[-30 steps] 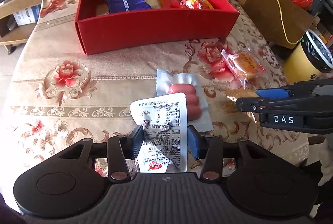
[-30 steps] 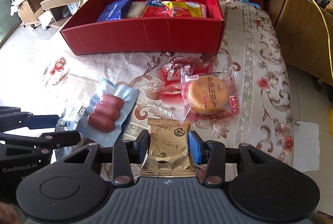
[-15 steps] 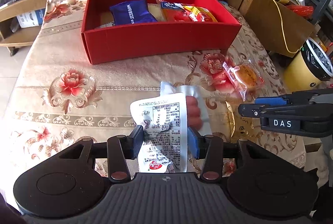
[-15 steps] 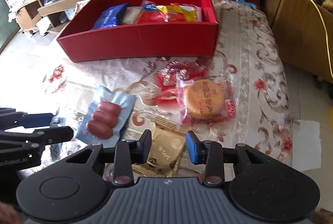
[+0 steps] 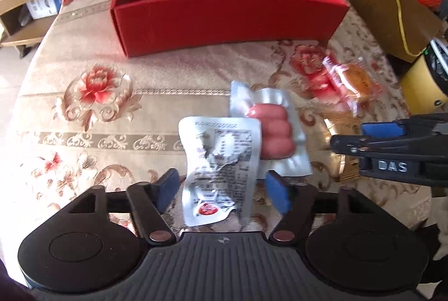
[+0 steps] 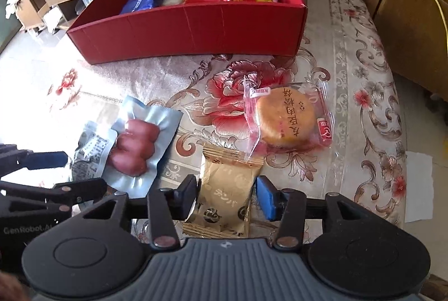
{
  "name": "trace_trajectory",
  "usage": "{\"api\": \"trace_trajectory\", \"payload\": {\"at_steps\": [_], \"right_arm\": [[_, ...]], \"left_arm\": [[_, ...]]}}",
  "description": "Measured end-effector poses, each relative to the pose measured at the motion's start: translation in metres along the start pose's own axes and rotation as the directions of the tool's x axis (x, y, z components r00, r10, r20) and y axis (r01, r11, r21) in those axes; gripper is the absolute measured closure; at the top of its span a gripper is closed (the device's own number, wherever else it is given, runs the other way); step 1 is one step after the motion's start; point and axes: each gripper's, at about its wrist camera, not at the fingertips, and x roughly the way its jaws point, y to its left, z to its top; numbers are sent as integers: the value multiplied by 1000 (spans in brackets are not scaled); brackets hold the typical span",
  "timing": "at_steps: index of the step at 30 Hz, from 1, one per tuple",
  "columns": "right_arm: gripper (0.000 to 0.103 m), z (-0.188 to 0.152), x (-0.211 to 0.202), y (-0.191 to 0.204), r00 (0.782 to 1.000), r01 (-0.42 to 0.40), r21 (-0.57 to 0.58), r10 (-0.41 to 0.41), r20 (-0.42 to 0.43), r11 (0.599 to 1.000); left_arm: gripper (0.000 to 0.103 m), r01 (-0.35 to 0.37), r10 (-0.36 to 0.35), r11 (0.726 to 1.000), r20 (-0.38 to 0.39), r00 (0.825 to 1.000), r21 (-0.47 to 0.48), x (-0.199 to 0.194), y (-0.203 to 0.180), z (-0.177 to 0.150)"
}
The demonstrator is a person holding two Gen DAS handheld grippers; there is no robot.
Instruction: Organize snacks
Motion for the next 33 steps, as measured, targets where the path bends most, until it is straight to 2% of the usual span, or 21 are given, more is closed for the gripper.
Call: {"api": "trace_trajectory", "payload": {"at_steps": [4,6,8,14,22,28,33], "right_arm": [[60,-4,0,7,1000,30,-54,-30,9,998],[61,-5,-1,5,1000,23,-46,-23,9,999],[61,-7,-3,4,1000,19,-51,-19,10,999],[61,-5,-14,-1,999,1,-22,0,47,1000],[61,-4,-27,-7,996,-26,12,25,81,1000],[61,-8,-21,-8,999,-24,10,23,46,1000],[61,-12,-5,-13,1000,10,25,-10,-10,1000]], "left_arm": [[24,-27,27,999,1,1000,27,5,-5,-1],[28,-57,56,997,14,998,52,7,-10,1],[43,-77,75,993,26,997,94,5,-14,-2],[48,-36,34,997,35,999,66,-6,-8,-6],[48,14,-16,999,66,998,32,-16,-8,0],[48,43,-45,999,72,996,28,-19,-9,3],[48,72,-74,997,59,995,42,-16,-11,1]]}}
